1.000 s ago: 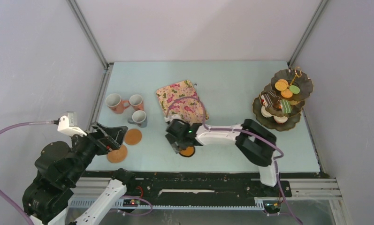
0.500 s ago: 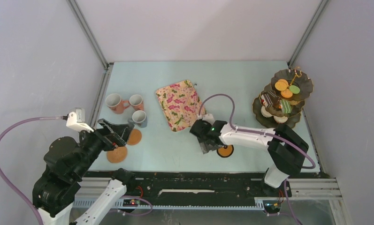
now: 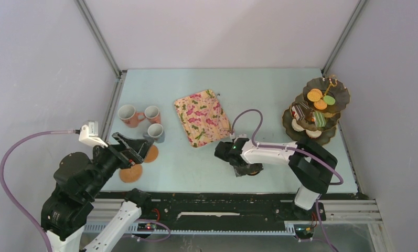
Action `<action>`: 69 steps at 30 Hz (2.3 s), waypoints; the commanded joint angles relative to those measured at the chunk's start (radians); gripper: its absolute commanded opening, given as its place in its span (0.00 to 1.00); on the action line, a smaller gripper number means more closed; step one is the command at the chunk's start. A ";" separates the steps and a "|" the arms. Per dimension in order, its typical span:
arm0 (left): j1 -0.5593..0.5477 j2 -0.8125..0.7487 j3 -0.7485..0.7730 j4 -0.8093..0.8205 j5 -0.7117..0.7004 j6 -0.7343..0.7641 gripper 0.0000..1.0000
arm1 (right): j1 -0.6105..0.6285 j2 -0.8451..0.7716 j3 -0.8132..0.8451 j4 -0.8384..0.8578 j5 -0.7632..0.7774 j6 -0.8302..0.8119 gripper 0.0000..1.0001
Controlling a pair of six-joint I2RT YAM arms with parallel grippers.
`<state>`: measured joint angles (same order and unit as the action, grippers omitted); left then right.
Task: Serve the afternoon tea
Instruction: Move the coaster to the center of the board, then pick up the cup at the center of the board.
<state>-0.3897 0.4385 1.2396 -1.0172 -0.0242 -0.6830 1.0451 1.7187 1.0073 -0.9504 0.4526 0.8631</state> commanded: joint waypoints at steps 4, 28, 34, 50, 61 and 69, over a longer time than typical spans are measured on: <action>0.006 0.024 0.030 0.009 0.017 -0.023 0.98 | -0.208 0.037 -0.015 0.085 0.084 -0.038 0.66; 0.005 0.062 0.113 -0.086 -0.079 0.081 0.98 | -0.029 0.023 0.523 0.390 -0.305 0.035 0.92; 0.006 0.045 0.145 -0.138 -0.118 0.129 0.98 | 0.007 0.241 0.730 0.531 -0.371 0.221 0.85; 0.006 0.006 0.142 -0.176 -0.109 0.142 0.98 | -0.033 0.673 1.130 0.389 -0.368 0.424 0.75; 0.006 -0.005 0.071 -0.162 -0.120 0.125 0.98 | -0.037 0.709 1.228 0.345 -0.393 0.374 0.74; 0.008 0.156 0.014 -0.136 -0.291 0.035 0.98 | -0.093 0.375 1.108 0.226 -0.415 0.125 0.82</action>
<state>-0.3893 0.4999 1.2598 -1.1988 -0.2005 -0.5926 0.9943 2.3749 2.1601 -0.6559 0.0307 1.1332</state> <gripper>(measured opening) 0.985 0.809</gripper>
